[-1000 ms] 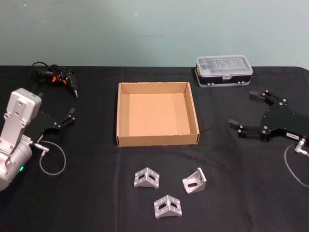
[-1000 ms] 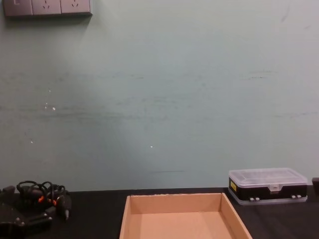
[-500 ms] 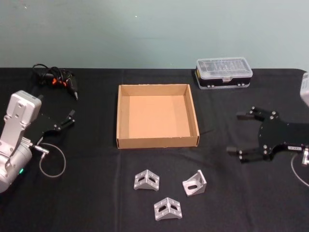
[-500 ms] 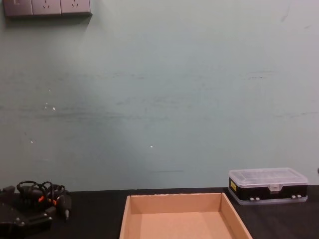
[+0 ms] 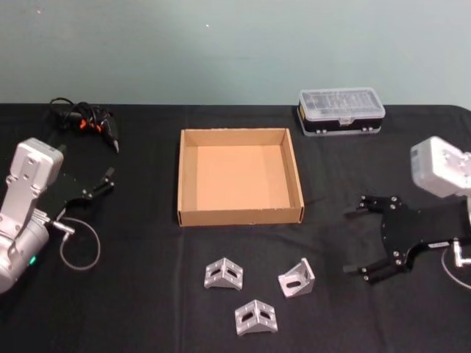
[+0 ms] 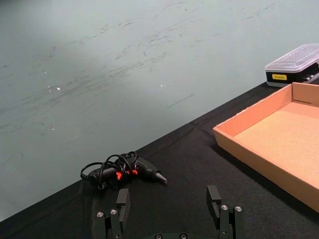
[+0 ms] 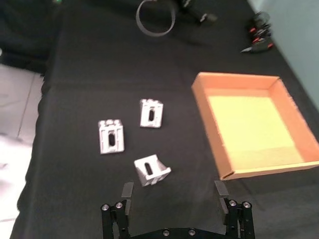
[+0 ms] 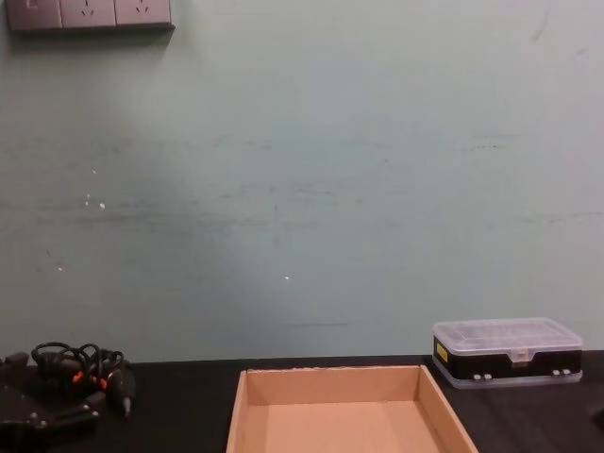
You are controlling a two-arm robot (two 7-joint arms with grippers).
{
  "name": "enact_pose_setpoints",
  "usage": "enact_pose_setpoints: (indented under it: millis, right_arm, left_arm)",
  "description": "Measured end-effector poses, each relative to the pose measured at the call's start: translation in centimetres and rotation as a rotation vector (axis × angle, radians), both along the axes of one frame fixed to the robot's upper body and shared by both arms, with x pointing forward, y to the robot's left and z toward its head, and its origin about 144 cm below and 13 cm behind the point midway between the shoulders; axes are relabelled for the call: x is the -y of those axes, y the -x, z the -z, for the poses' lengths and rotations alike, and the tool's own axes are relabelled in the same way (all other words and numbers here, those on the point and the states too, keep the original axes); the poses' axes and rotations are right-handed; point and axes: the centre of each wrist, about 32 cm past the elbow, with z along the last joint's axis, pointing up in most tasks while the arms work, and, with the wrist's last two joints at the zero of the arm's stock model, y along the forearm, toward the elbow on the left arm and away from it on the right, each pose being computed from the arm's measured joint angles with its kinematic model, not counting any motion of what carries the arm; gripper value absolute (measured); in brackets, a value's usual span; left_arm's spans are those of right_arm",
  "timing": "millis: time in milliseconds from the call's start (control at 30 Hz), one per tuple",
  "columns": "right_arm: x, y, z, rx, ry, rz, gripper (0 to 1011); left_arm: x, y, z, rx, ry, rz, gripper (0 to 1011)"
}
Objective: Use one hand to pick up the angle iron from the table and place it into the box.
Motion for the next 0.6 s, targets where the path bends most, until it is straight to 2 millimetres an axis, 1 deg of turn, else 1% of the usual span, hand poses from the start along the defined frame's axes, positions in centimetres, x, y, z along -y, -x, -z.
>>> enact_pose_setpoints:
  millis: [300,600]
  right_arm:
    - [-1.1,-1.1,0.8,-0.023,0.063,-0.042,1004]
    - [-2.6,-2.0,1.8,-0.052,0.108,-0.096,1004]
  left_arm:
    - [0.0,0.0,0.0,0.000,0.000,0.000,1011]
    - [0.0,0.0,0.0,0.000,0.000,0.000,1011]
